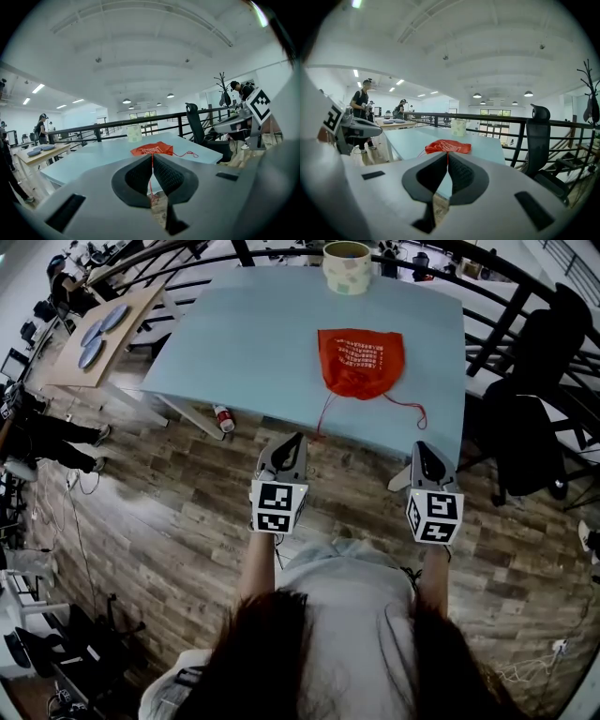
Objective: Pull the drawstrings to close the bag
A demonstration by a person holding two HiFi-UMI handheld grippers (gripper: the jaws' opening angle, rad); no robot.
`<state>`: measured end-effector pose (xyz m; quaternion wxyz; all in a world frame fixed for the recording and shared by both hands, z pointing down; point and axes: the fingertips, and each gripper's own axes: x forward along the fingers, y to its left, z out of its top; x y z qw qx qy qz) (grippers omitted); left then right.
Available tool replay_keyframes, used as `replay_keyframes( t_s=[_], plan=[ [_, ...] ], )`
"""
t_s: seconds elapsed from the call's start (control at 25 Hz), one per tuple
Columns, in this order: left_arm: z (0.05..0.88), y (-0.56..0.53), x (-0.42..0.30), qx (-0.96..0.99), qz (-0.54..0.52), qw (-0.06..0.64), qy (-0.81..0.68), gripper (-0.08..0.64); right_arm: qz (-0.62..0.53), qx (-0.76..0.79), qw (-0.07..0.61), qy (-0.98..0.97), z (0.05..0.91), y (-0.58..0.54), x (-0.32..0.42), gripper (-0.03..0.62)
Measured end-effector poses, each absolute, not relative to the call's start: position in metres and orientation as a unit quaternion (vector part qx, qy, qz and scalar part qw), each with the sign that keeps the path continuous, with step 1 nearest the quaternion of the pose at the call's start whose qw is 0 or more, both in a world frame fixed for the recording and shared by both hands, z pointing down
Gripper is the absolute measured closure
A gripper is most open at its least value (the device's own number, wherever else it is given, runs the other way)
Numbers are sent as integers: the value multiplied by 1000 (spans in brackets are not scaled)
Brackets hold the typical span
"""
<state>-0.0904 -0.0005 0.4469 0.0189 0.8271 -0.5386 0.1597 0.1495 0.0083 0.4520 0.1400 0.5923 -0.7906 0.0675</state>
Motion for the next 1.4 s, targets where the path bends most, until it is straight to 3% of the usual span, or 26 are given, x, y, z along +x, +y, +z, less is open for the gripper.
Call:
replay_keyframes(
  t_s=[0.52,1.4],
  plan=[
    [416,35,-103,844,124,-4,-521,540,39,623,95,-775,415,47,130,565],
    [383,82,-128,857,92,-24,-506,541,1,629,98,-771,379,104,86,566]
  ],
)
